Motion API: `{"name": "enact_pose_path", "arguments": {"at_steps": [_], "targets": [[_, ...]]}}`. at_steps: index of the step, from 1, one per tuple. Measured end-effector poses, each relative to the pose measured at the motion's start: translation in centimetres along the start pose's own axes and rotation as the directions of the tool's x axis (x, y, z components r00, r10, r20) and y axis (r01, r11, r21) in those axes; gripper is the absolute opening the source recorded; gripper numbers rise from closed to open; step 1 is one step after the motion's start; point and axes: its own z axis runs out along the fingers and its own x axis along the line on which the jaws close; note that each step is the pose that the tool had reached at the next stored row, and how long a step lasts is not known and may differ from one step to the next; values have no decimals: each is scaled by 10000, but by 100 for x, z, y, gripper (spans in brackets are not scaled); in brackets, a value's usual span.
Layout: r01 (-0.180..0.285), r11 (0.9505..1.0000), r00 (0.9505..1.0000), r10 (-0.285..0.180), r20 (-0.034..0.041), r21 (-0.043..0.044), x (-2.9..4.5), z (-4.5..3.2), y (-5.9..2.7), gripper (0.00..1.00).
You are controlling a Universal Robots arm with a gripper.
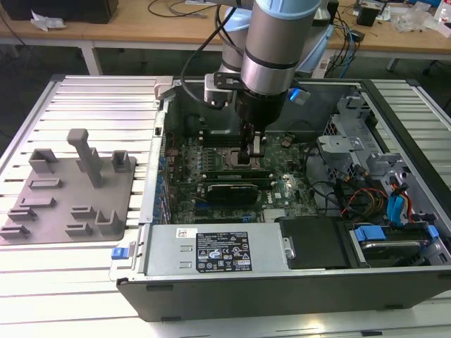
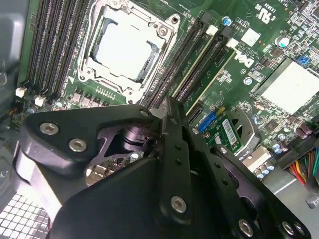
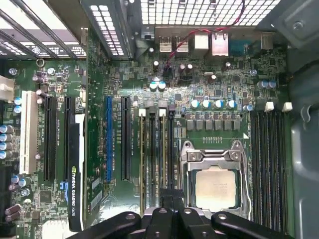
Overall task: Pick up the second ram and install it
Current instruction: 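Press down the second ram until it locks into place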
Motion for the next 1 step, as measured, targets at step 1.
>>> {"name": "enact_pose_path", "arguments": {"at_steps": [1], "targets": [[0,10000,10000,0,0,0,0,0,0,8]]}}
